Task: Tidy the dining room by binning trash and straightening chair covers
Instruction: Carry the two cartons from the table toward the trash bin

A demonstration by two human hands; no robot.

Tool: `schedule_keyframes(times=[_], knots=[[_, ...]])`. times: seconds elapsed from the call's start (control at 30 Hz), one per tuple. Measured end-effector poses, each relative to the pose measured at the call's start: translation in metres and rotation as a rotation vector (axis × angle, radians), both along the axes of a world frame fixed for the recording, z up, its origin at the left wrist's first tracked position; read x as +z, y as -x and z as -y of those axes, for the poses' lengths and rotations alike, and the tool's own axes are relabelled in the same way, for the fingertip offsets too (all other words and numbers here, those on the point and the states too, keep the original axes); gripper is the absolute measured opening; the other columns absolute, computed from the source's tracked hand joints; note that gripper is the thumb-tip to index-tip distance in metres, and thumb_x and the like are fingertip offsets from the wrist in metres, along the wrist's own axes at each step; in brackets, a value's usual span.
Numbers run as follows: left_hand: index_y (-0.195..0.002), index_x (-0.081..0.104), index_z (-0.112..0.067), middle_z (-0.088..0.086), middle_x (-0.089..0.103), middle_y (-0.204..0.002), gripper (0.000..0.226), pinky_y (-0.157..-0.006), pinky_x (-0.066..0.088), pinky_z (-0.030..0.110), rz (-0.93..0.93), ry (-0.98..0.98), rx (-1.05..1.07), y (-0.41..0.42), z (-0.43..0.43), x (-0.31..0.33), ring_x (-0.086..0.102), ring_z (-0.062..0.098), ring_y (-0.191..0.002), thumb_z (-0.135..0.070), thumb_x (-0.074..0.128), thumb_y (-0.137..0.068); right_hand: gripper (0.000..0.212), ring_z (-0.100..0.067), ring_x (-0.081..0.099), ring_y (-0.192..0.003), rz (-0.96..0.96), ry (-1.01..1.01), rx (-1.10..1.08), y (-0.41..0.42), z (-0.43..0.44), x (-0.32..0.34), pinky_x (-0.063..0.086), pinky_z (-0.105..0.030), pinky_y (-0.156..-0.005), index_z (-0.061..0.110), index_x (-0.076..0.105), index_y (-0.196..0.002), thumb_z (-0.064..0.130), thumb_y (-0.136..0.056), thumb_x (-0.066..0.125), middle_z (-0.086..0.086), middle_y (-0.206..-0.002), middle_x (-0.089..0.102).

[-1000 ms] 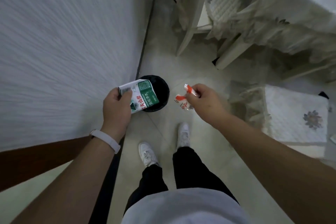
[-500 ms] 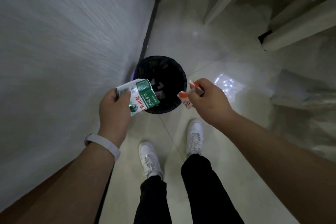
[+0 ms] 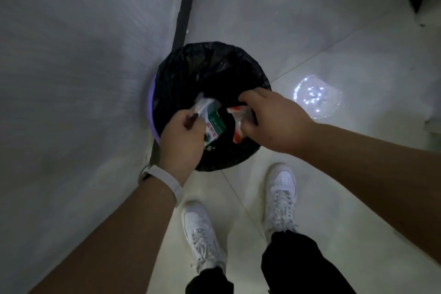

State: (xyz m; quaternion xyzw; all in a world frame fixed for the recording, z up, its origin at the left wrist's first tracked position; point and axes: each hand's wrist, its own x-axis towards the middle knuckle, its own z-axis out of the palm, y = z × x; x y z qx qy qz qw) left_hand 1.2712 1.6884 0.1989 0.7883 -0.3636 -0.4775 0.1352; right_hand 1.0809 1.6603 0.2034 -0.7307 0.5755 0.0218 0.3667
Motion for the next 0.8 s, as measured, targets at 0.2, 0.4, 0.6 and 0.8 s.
schedule_keyframes(times=[0.2, 0.4, 0.6, 0.8], knots=[[-0.124, 0.053, -0.040, -0.027, 0.055, -0.115, 0.030, -0.092, 0.038, 0.007, -0.065, 0.125, -0.158, -0.007, -0.010, 0.026, 0.052, -0.011, -0.106, -0.027, 0.058, -0.097, 0.049, -0.037, 0.060, -0.101, -0.017, 0.109, 0.096, 0.008, -0.011, 0.017, 0.055, -0.043, -0.071, 0.005, 0.061, -0.124, 0.036, -0.086, 0.055, -0.014, -0.119, 0.062], [-0.141, 0.052, -0.020, -0.005, 0.047, -0.142, 0.045, -0.109, 0.031, 0.020, 0.087, 0.223, -0.501, -0.009, 0.005, 0.089, 0.041, 0.007, -0.131, -0.026, 0.058, -0.097, 0.055, -0.035, 0.060, -0.102, -0.081, 0.170, 0.101, 0.017, -0.008, 0.079, 0.053, -0.043, -0.081, 0.006, 0.064, -0.120, 0.044, -0.086, 0.044, -0.013, -0.117, 0.064], [-0.137, 0.057, -0.018, 0.005, 0.050, -0.145, 0.049, -0.107, 0.027, 0.026, 0.196, 0.392, -0.735, -0.006, 0.030, 0.186, 0.042, 0.018, -0.132, -0.035, 0.053, -0.091, 0.053, -0.035, 0.060, -0.109, -0.137, 0.277, 0.047, 0.024, -0.003, 0.180, 0.051, -0.044, -0.085, 0.008, 0.064, -0.120, 0.044, -0.084, 0.048, -0.012, -0.118, 0.065], [-0.130, 0.063, -0.016, 0.007, 0.057, -0.137, 0.049, -0.101, 0.041, 0.044, 0.293, 0.574, -0.907, 0.002, 0.048, 0.294, 0.052, 0.026, -0.125, -0.040, 0.048, -0.089, 0.057, -0.035, 0.057, -0.119, -0.237, 0.364, 0.016, 0.047, -0.005, 0.291, 0.048, -0.045, -0.094, 0.012, 0.063, -0.124, 0.050, -0.087, 0.044, -0.013, -0.128, 0.062]])
